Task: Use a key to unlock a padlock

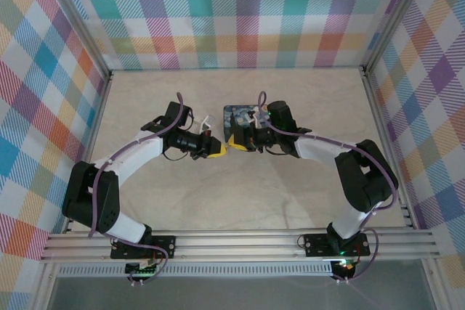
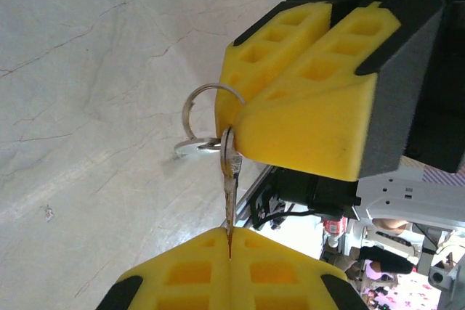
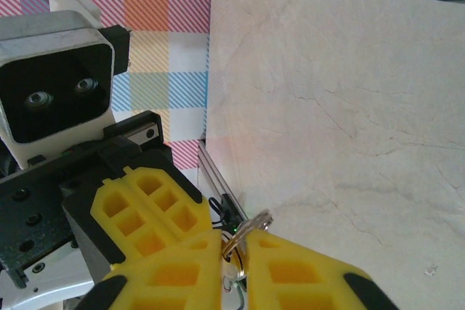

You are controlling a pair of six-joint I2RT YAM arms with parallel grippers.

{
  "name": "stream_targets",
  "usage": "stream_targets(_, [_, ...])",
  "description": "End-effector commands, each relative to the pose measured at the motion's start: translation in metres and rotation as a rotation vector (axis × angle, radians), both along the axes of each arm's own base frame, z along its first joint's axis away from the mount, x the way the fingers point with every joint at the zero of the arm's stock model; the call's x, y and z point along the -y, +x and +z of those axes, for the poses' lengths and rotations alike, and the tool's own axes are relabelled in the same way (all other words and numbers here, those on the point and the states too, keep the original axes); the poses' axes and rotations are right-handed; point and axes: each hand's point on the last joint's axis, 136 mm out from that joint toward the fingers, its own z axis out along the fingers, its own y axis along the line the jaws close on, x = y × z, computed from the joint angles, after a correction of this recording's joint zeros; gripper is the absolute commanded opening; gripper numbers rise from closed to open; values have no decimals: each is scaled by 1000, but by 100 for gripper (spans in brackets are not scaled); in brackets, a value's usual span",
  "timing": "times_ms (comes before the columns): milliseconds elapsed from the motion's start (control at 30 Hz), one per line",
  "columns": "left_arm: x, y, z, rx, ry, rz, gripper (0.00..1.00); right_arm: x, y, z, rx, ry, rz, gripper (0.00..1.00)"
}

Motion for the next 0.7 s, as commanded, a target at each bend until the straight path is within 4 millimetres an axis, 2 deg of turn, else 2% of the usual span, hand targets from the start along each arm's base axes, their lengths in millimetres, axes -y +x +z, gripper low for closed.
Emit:
stream_targets(0, [4, 1, 2, 13, 4, -17, 1, -2, -4, 5, 5, 40, 28, 9])
stream_targets(67, [3, 1, 1, 18, 11, -11, 9, 0, -4, 3, 6, 22, 19, 9])
stream_targets(367, [1, 4, -3, 24, 22, 6, 34, 3, -6, 0, 0, -7, 16, 7])
stream_targets(600, [-2, 8, -5, 34, 36, 34, 36, 3, -8, 3, 1, 1, 22, 6])
stream_targets(667, [-7, 15, -4, 38, 29, 78, 43, 3, -10, 5, 10, 2, 39, 6])
